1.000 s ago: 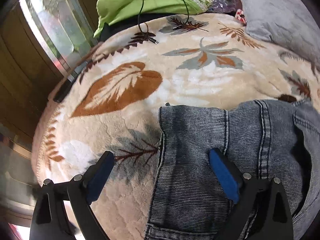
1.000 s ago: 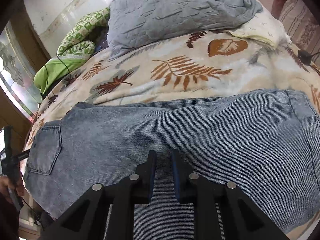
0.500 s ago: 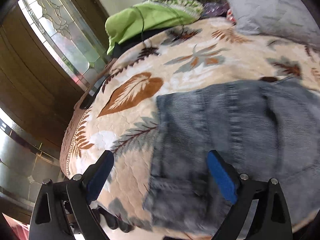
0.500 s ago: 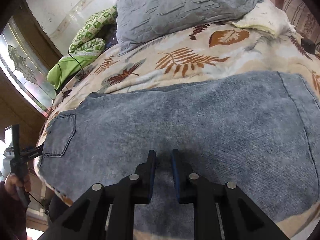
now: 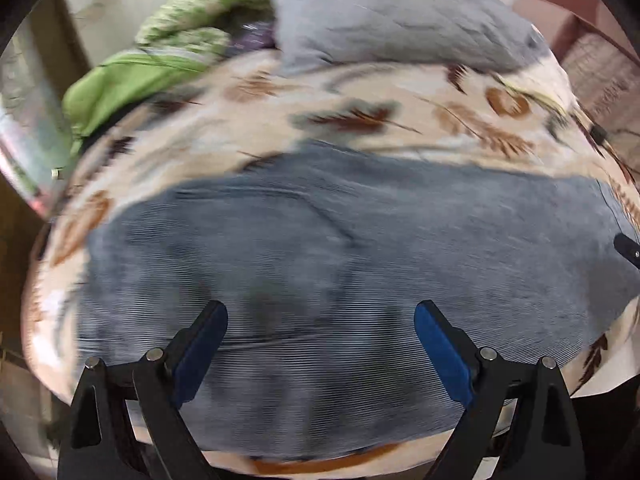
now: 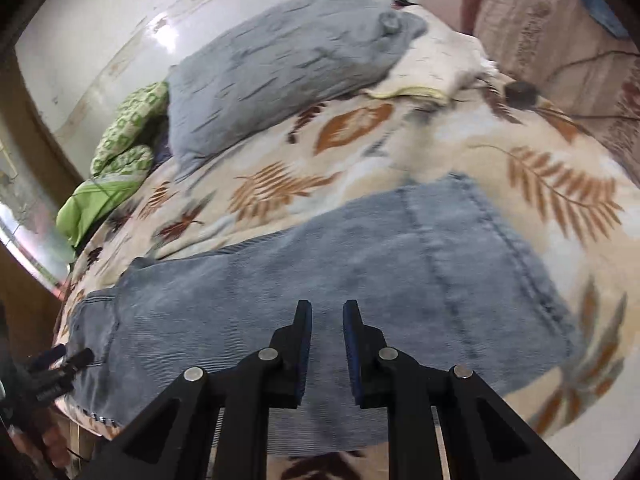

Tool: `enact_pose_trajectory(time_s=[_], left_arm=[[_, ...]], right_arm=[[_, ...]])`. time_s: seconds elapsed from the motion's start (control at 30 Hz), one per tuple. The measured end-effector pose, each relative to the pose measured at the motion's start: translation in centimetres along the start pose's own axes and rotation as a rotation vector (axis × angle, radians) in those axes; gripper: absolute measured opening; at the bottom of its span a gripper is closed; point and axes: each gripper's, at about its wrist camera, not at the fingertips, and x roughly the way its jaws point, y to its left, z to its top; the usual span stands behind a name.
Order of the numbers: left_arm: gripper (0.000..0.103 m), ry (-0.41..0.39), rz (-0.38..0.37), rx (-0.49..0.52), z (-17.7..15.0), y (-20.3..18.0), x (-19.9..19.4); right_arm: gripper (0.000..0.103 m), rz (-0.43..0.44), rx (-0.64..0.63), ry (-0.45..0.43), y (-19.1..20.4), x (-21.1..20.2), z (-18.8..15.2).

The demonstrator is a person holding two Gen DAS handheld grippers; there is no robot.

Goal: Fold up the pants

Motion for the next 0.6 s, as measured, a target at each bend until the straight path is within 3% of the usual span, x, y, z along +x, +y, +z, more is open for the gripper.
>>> enact_pose_trajectory(time_s=[0.07, 0.17, 0.27, 0.6], left_arm=[[0.094, 0.029, -0.032, 0.017, 0.1, -1.8, 1.4], [0.097, 0.014, 0.008, 0.038, 0.0, -3.2, 2.1], [0.102, -0.002, -0.018, 0.013, 0.0, -2.8, 2.6], [0.103, -0.094, -0.040, 0.093, -1.5, -3.0, 2.4]], right_arm=[[0.019, -0.032, -0.008, 0.002, -0.7, 0.0, -0.1], [0.019, -0.047, 0.003, 0.036, -1.9, 0.6, -0.3], [0.019, -0.045, 0.020, 0.081, -2.6, 1.6, -0.5], [0.020, -0.084, -0.061, 0.060, -1.6, 1.8, -1.6]])
